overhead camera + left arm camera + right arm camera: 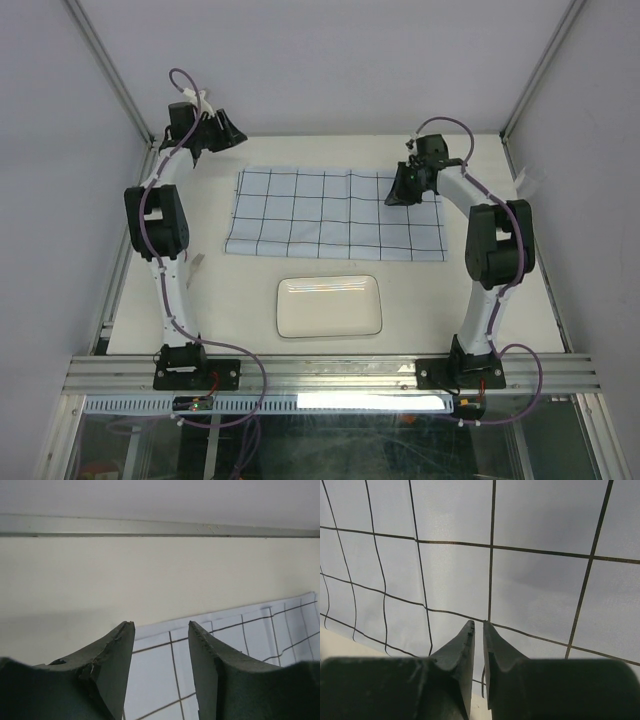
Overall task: Set the dinner table for one person
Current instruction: Flatten out the napkin at the center of the board.
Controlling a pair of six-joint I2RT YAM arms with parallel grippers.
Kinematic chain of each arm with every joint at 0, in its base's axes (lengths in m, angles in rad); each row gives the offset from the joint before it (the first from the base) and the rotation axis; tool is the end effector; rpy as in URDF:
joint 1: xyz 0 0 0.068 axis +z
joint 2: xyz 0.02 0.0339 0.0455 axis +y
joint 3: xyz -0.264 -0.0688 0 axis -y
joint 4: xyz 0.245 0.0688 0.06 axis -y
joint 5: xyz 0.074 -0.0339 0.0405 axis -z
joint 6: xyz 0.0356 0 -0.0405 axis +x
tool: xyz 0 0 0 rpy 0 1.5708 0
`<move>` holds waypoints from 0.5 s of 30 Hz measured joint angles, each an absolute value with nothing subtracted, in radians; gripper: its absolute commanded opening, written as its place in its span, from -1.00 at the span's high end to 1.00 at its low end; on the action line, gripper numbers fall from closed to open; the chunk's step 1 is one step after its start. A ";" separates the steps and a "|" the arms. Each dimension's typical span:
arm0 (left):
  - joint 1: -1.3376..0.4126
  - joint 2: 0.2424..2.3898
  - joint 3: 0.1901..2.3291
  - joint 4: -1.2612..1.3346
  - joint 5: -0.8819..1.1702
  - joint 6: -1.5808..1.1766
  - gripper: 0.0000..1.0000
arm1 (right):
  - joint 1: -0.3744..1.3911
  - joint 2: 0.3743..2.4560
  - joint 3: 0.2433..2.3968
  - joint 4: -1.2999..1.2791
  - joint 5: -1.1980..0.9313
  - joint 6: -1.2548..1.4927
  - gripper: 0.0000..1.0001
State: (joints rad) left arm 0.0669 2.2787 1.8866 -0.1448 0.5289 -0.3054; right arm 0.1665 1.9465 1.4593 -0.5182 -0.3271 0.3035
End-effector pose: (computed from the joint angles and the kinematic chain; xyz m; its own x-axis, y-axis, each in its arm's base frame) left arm 0.5310 0.0176 0.2223 -0.5994 -0.3003 -0.7419 0.2041 0.8389 -0.5045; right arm 0.4115 0.0807 0.2065 -0.8923 0.1370 -0.4302 -0.0629 0.9058 0.4190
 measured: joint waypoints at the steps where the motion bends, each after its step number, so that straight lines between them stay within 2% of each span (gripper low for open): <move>1: 0.067 2.311 1.938 -0.169 0.529 -0.285 0.03 | 0.167 1.948 1.459 -0.518 -0.327 0.303 0.70; 4: 0.067 2.380 2.017 -0.220 0.529 -0.236 0.06 | 0.166 1.948 1.459 -0.516 -0.327 0.301 0.70; 15: 0.067 2.447 2.009 -0.314 0.527 -0.147 0.12 | 0.160 1.965 1.459 -0.506 -0.332 0.297 0.70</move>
State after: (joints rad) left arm 0.0669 2.4474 2.0094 -0.3141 0.5274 -0.1467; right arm 0.1604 1.9648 1.4593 -0.5060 -0.3317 0.2966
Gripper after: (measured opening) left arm 0.447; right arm 0.150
